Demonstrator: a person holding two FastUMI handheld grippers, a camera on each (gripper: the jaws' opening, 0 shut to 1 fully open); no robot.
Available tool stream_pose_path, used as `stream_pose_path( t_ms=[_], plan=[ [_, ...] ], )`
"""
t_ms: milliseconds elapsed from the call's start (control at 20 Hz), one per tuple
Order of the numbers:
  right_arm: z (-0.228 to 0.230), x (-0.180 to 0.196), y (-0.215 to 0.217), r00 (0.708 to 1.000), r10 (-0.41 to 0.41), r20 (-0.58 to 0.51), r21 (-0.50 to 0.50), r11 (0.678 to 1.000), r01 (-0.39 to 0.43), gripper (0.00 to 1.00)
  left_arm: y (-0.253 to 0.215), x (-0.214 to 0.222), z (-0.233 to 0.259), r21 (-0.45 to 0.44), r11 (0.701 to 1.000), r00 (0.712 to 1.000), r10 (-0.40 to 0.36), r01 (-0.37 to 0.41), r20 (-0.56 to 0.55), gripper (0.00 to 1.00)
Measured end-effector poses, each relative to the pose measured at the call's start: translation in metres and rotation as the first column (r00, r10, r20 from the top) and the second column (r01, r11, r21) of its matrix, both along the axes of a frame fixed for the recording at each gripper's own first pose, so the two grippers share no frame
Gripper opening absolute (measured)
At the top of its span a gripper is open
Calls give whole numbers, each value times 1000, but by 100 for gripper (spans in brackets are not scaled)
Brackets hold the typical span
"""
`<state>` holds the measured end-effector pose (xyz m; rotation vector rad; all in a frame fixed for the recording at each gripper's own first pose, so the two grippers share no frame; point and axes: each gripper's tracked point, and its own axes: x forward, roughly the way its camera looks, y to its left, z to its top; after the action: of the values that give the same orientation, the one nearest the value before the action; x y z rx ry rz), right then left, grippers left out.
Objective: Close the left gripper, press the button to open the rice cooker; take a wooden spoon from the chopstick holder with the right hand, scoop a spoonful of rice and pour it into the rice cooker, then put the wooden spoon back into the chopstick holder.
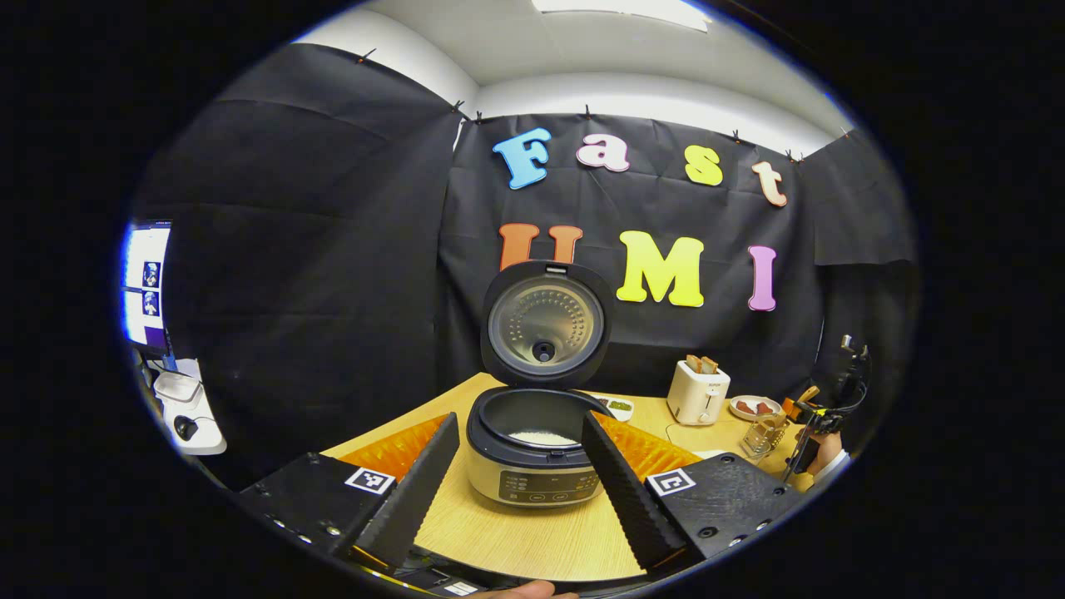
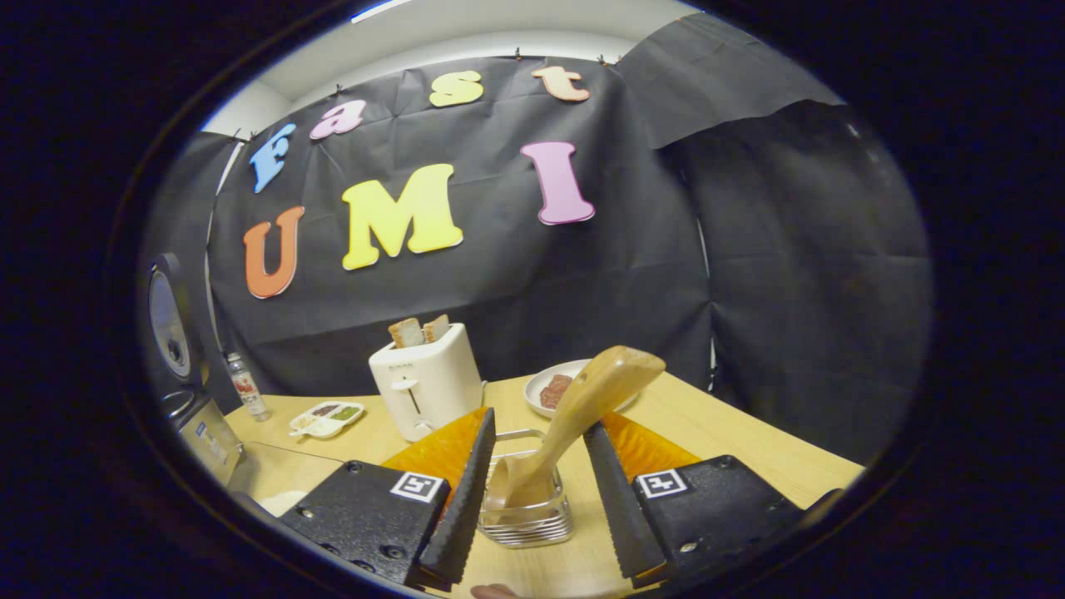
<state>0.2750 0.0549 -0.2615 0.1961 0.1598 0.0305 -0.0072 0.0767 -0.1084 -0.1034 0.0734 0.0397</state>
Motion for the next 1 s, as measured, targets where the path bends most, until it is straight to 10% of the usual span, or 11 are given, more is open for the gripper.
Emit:
stream_pose_path(
  t_ms=[250,450,1000],
  plan=[
    [-9,16,17,998,40,-58,31,999,-39,58,2,-7,5,-13,1000,999,-25,25,22,95],
    [-17,21,31,992,82,-96,3,997,-82,24,4,-9,2,-2,1000,999,-24,24,32,95],
    [65,-2,21,994,69,86,-79,995,-62,12,2,-4,-12,2,998,998,-60,60,14,95]
  ],
)
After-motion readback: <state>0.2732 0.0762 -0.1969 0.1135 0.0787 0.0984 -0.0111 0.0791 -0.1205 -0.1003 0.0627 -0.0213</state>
